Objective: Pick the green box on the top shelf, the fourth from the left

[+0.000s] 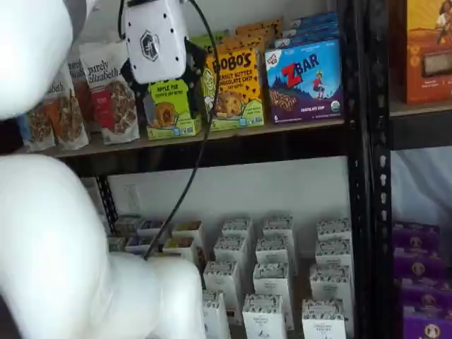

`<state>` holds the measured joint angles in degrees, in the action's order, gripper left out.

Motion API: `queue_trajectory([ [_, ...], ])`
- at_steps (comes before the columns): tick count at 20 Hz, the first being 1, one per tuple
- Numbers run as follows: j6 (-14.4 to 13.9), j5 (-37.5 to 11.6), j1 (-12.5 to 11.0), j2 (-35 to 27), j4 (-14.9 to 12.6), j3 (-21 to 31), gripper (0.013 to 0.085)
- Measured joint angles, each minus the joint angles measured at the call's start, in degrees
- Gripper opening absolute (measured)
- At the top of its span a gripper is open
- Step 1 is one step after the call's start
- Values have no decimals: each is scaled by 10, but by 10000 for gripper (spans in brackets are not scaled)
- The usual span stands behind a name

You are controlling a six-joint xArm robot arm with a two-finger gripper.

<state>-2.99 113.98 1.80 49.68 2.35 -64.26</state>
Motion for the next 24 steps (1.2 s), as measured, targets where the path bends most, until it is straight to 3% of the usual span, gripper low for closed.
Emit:
queue_trajectory([
  [12, -9, -27, 10, 13, -1, 14, 850],
  [24, -76, -102, 87, -18, -34, 24, 850],
])
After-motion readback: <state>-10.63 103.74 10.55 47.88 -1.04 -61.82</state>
